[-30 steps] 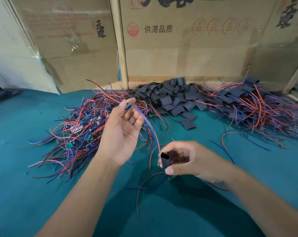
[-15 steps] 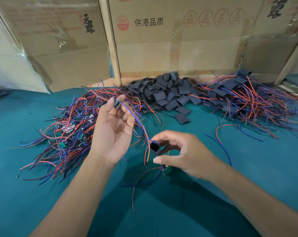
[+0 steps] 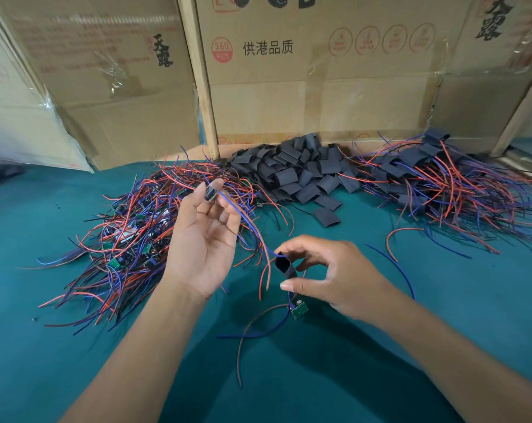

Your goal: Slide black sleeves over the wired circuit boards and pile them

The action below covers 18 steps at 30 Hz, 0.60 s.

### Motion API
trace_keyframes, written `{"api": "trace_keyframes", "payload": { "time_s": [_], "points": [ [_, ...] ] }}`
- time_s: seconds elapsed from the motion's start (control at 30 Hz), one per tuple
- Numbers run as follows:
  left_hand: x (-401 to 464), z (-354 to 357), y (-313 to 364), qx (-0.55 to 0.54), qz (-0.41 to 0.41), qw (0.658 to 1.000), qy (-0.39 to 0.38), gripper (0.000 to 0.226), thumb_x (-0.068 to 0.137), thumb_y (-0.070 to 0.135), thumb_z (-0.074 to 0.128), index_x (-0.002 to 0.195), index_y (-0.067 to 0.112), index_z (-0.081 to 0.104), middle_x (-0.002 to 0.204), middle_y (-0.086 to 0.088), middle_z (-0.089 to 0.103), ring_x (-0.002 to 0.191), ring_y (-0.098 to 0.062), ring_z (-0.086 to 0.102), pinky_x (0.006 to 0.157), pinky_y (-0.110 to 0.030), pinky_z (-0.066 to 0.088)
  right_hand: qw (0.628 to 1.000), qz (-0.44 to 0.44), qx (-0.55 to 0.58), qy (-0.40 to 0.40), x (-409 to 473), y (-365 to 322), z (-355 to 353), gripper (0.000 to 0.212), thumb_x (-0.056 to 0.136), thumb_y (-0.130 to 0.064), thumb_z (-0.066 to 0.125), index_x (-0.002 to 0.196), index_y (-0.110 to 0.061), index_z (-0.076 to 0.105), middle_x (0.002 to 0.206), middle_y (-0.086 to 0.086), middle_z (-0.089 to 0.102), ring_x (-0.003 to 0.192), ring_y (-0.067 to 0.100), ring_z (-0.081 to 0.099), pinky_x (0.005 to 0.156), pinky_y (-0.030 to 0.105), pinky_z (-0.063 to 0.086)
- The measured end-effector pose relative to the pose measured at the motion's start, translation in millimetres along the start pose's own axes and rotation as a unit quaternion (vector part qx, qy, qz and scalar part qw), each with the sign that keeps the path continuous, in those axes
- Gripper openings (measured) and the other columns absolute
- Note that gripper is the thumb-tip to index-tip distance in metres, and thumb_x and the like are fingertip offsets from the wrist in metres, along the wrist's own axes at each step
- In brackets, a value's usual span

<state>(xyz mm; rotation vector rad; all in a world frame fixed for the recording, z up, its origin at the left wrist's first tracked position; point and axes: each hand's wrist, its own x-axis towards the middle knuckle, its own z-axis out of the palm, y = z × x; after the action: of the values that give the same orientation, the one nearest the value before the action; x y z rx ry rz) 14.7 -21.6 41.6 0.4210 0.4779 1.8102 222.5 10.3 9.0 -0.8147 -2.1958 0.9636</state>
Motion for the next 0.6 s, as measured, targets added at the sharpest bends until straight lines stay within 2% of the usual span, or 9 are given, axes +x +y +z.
{"api": "trace_keyframes", "payload": {
  "time_s": [0.37, 0.5, 0.6],
  "points": [
    [2.0, -1.8, -0.2, -0.009, -0.007, 1.000, -0.002, 0.017, 0.092, 0.024, 0.060, 0.102, 0.010, 0.060, 0.091, 0.003, 0.064, 0.073, -0.007, 0.057, 0.074, -0.017, 0.051, 1.000, -0.015, -0.020, 0.006, 2.8, 7.4, 3.1, 0.035, 0.078, -0.030, 0.080, 0.108, -0.039, 0.064, 0.104, -0.022, 0.069, 0.104, 0.003, 0.063, 0.089, 0.023, 0.051],
    [2.6, -2.2, -0.4, -0.005, -0.005, 1.000, -0.007, 0.017, 0.093, 0.024, 0.060, 0.103, 0.011, 0.059, 0.093, 0.003, 0.064, 0.073, -0.007, 0.058, 0.073, -0.017, 0.052, 1.000, -0.013, -0.029, -0.001, 2.4, 7.2, 4.5, 0.035, 0.079, -0.029, 0.081, 0.110, -0.037, 0.065, 0.106, -0.023, 0.069, 0.104, 0.004, 0.063, 0.091, 0.028, 0.051],
    [3.0, -2.2, -2.0, 0.015, 0.001, 1.000, 0.001, 0.017, 0.095, 0.025, 0.058, 0.101, 0.010, 0.062, 0.087, 0.003, 0.063, 0.074, -0.006, 0.058, 0.073, -0.016, 0.052, 0.999, -0.023, -0.025, -0.003, 1.6, 5.3, 5.0, 0.036, 0.078, -0.030, 0.080, 0.110, -0.036, 0.066, 0.106, -0.024, 0.069, 0.104, 0.004, 0.063, 0.090, 0.027, 0.051]
  ]
}}
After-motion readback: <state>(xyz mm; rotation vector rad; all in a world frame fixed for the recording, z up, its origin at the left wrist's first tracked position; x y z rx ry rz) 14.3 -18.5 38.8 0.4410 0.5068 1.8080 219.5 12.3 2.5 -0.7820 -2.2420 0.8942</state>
